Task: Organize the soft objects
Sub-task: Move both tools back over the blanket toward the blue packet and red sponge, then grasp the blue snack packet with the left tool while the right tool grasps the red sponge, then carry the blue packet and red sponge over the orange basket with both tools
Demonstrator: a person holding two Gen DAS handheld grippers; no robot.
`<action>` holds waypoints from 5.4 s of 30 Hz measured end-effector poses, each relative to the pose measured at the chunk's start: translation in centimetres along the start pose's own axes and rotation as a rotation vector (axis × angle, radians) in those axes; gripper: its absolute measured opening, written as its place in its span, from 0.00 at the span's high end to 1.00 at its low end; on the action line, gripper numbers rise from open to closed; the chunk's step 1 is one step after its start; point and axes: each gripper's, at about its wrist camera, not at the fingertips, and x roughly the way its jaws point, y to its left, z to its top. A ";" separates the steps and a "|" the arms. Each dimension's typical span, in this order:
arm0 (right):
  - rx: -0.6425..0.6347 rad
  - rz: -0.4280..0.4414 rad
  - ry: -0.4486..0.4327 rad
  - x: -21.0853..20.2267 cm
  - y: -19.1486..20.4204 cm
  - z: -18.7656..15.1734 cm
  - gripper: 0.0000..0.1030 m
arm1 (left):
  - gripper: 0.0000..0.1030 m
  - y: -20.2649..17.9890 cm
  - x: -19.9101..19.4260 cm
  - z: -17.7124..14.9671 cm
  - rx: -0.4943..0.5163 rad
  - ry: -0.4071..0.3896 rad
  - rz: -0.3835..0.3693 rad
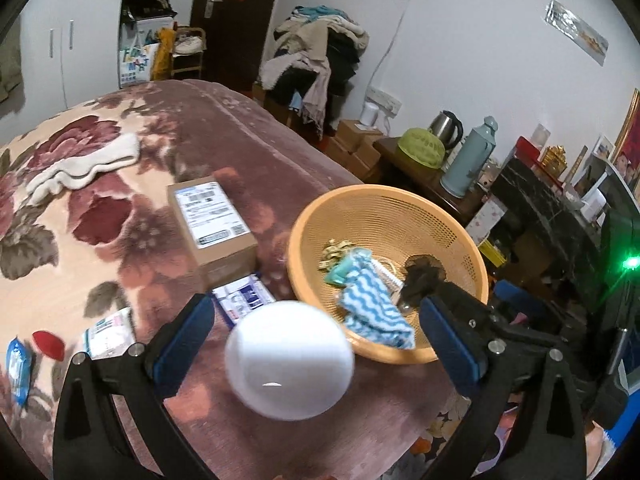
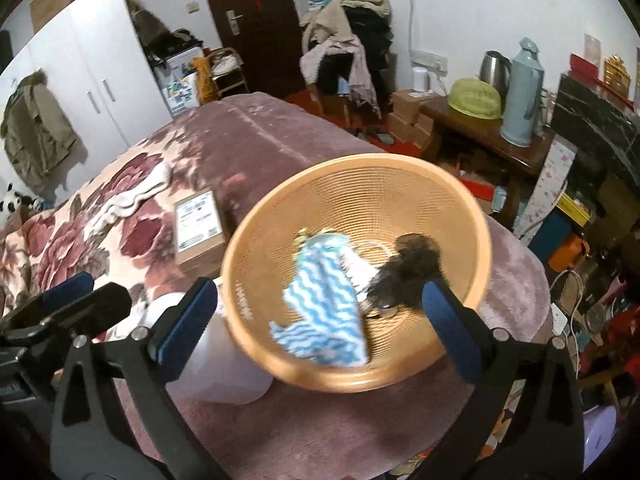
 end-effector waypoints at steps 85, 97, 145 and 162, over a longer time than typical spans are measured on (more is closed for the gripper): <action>-0.405 0.217 0.379 9.4 24.6 -19.2 0.00 | 0.59 33.7 -6.7 -27.1 -0.245 0.287 0.295; -0.435 0.224 0.391 10.5 26.2 -19.3 0.00 | 0.61 34.2 -7.1 -25.4 -0.359 0.152 0.217; -0.511 0.407 0.464 13.4 33.1 -17.8 0.60 | 0.78 38.4 -6.0 -25.9 -0.529 0.081 0.319; -0.492 0.351 0.431 14.0 31.8 -21.4 0.56 | 0.80 36.1 -5.8 -26.3 -0.568 0.125 0.338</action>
